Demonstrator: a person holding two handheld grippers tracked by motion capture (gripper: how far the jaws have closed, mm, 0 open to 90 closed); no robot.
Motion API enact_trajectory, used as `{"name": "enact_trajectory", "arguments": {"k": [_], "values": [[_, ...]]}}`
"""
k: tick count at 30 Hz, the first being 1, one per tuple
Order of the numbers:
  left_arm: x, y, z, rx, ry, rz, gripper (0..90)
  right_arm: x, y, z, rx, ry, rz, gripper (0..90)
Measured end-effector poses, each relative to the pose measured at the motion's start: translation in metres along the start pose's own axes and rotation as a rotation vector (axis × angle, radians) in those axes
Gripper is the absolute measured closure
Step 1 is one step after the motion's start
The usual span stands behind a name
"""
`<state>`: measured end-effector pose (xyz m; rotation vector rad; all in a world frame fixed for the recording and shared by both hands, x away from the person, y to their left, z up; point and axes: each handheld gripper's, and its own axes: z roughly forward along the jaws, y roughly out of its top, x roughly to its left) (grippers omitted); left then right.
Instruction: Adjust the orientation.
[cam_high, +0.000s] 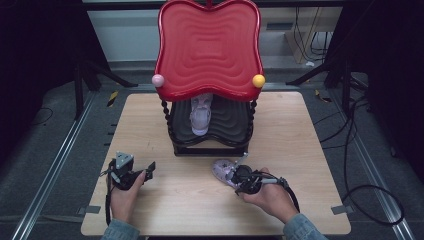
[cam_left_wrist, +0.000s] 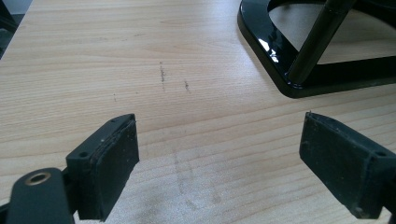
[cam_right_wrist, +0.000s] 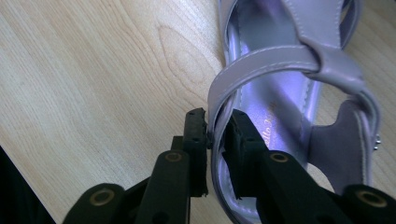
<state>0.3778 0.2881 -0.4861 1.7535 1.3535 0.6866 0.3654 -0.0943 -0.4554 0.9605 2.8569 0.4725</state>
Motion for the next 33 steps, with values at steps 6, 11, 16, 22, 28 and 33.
{"name": "enact_trajectory", "arguments": {"k": [6,11,16,22,28,33], "values": [[0.000,0.000,0.000,0.000,0.002,0.003,11.2,-0.002,0.001,0.000,0.010,0.011,-0.003,83.0],[0.001,0.000,0.000,0.000,0.000,0.002,11.1,-0.005,0.001,-0.003,-0.017,0.020,0.006,86.3],[0.001,0.000,0.000,0.004,-0.001,0.002,10.9,-0.010,-0.006,-0.011,-0.113,0.049,0.044,86.5],[0.001,0.000,0.001,0.005,0.003,0.002,8.7,-0.010,-0.014,-0.018,-0.217,0.117,0.088,86.5],[0.002,-0.001,0.001,0.013,-0.005,0.009,5.5,-0.010,-0.017,-0.025,-0.314,0.154,0.113,86.5],[0.001,-0.002,0.004,0.027,-0.010,0.023,4.6,-0.012,-0.020,-0.033,-0.389,0.189,0.144,86.5]]}}
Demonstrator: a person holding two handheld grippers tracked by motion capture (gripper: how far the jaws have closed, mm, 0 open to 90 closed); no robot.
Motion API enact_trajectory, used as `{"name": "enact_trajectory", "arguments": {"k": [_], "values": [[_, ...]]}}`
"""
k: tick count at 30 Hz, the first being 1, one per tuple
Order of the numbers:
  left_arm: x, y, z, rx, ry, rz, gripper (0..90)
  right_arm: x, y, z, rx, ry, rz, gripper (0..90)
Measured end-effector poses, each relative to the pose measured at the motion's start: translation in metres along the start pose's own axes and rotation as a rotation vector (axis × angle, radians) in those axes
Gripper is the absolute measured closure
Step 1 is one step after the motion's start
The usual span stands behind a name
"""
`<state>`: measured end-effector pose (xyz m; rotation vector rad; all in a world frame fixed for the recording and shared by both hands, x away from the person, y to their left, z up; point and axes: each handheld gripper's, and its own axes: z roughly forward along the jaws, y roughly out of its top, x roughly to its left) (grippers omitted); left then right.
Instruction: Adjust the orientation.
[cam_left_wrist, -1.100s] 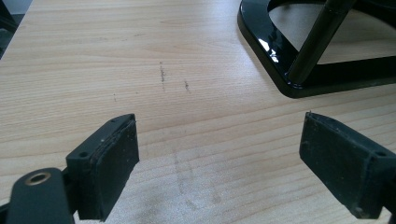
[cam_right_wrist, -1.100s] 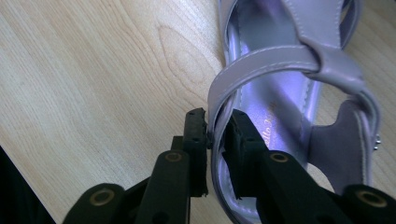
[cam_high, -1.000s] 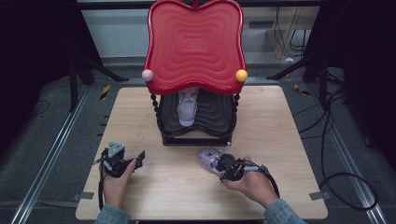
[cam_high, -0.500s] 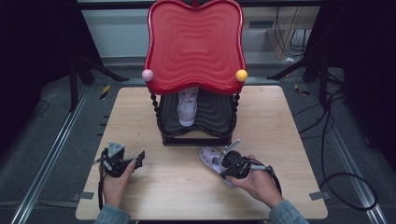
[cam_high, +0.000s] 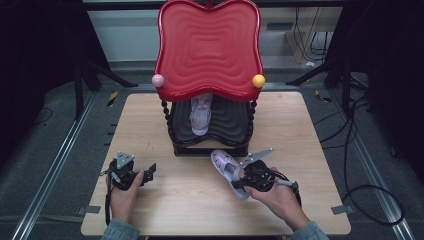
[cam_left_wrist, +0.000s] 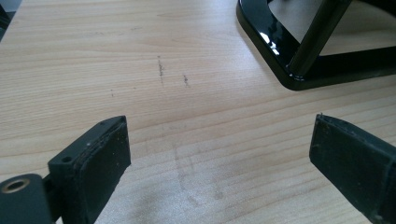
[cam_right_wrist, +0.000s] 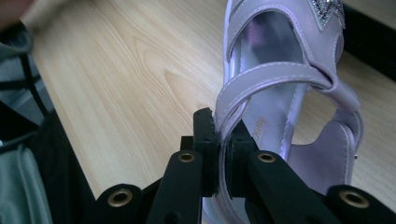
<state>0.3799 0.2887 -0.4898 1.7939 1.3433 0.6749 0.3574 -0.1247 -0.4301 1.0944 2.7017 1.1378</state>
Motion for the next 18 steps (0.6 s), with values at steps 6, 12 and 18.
{"name": "enact_trajectory", "arguments": {"k": [6,12,18], "values": [[0.000,-0.001,0.000,0.005,0.000,-0.002,4.6,-0.001,0.002,-0.009,-0.079,0.022,0.012,86.5],[0.000,-0.001,0.001,0.005,0.001,-0.002,4.6,0.003,0.004,-0.018,-0.147,0.044,0.025,86.5],[0.000,-0.001,0.001,0.006,0.003,0.000,4.5,0.007,0.009,-0.024,-0.185,0.046,0.027,86.5]]}}
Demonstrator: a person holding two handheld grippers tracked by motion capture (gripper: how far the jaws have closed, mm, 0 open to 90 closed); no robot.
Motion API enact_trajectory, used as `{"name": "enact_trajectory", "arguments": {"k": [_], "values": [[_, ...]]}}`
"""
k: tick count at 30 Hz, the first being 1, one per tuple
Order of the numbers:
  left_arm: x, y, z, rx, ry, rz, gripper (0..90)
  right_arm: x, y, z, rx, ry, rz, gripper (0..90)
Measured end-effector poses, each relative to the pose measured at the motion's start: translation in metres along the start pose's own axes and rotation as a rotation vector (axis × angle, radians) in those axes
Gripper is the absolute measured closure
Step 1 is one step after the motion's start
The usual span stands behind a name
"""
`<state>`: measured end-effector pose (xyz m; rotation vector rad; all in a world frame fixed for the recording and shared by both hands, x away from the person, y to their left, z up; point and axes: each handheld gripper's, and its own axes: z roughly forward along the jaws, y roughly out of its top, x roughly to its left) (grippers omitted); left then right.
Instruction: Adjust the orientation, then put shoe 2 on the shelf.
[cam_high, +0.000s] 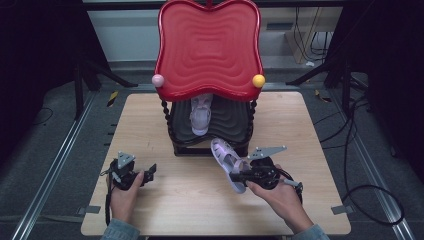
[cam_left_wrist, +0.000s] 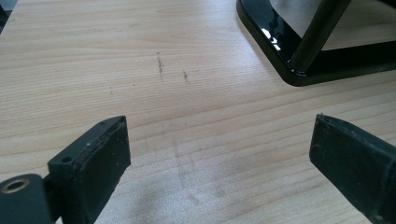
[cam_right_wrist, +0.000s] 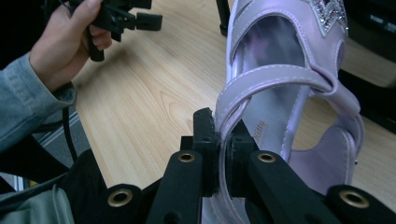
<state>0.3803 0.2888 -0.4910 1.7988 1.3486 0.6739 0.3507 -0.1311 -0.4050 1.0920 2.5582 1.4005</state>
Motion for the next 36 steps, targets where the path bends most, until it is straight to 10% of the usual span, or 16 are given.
{"name": "enact_trajectory", "arguments": {"k": [19,36], "values": [[0.000,0.000,0.001,0.009,-0.003,0.007,4.5,0.006,0.023,-0.008,-0.115,-0.001,0.022,86.4],[-0.002,-0.001,0.003,0.018,-0.018,0.006,4.2,0.015,0.040,0.006,-0.257,-0.181,0.041,86.3]]}}
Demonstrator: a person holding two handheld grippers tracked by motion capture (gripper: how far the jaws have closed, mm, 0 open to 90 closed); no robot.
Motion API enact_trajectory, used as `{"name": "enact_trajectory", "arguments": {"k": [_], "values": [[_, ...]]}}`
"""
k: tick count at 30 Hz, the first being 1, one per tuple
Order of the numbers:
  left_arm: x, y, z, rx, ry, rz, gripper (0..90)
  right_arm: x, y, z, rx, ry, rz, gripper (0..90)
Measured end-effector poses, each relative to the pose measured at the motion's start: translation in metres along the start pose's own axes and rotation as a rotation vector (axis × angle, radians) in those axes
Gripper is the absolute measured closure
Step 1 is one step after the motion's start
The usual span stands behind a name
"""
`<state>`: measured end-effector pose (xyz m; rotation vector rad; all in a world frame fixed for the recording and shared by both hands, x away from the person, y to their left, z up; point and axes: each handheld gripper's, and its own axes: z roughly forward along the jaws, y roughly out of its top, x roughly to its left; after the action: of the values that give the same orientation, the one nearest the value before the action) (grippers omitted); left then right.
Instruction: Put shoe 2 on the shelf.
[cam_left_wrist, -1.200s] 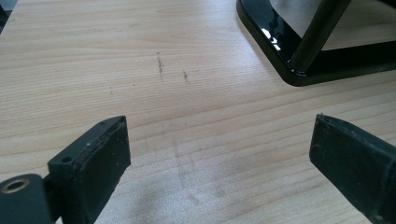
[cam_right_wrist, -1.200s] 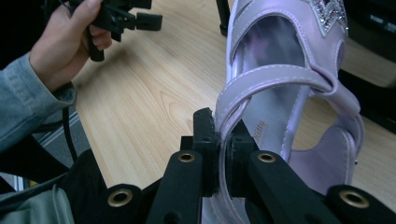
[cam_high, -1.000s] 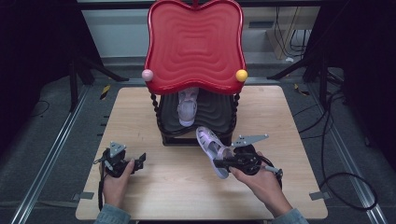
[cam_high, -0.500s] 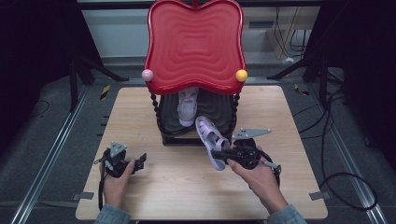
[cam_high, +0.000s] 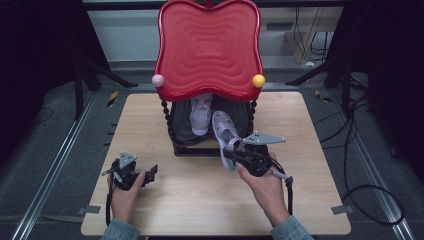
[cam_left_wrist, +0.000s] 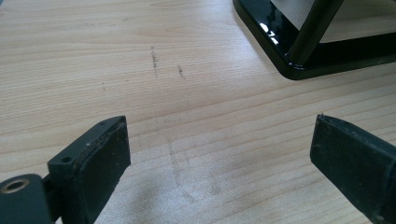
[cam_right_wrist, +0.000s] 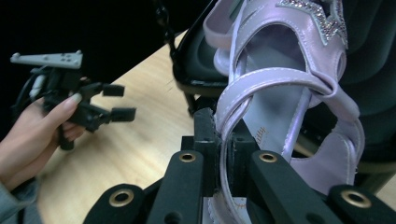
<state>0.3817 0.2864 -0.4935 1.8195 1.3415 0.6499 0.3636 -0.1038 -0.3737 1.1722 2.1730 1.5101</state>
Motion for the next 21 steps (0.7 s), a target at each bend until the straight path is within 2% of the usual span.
{"name": "enact_trajectory", "arguments": {"k": [9,21], "values": [[-0.001,-0.001,0.001,0.007,0.003,0.011,3.5,0.003,0.006,0.013,-0.057,-0.068,0.019,86.3],[-0.002,-0.001,0.002,0.016,-0.001,0.027,3.5,0.003,0.012,0.028,-0.105,-0.157,0.040,86.1]]}}
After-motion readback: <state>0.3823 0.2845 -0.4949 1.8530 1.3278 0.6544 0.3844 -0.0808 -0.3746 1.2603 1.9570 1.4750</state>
